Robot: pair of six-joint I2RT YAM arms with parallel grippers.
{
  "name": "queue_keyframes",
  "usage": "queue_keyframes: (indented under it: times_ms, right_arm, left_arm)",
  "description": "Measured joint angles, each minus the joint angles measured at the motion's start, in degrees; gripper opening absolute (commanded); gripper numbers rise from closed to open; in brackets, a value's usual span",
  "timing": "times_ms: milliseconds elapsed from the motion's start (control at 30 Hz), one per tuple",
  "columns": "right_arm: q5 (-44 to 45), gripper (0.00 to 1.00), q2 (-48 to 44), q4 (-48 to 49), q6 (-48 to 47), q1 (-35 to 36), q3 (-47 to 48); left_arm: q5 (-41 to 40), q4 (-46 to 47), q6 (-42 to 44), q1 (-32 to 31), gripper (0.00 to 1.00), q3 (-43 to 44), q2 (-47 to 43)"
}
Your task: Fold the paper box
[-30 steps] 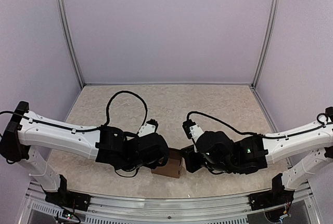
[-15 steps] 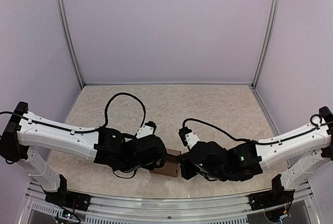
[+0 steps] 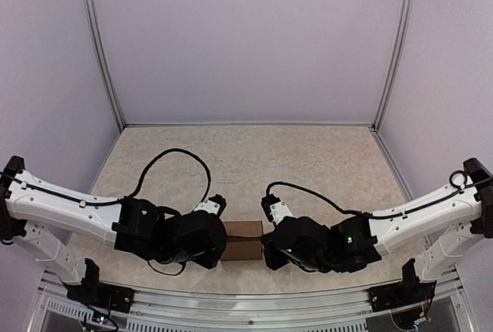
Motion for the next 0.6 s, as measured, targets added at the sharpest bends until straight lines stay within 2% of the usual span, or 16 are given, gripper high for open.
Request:
queue_keyframes:
  times_ms: [167, 333, 433, 600]
  right_arm:
    - [0.17, 0.03, 0.28, -0.5, -1.2, 0.0, 0.46]
    - [0.07, 0.1, 0.5, -2.14, -2.99, 0.0, 0.44]
    - [-0.44, 0.18, 0.66, -2.8, -4.33, 0.0, 0.44]
    - [-1.62, 0.24, 0.63, -2.99, -7.52, 0.0, 0.44]
  left_arm:
    - [5.46, 0.61, 3.26, 0.83, 0.57, -1.33, -5.68]
    - [9.62, 1.99, 6.29, 4.07, 0.58, -1.4, -12.83]
    - [11.15, 2.67, 7.61, 7.45, 0.5, -1.4, -16.13]
    - [13.29, 5.14, 8.7, 13.22, 0.36, -2.51, -16.85]
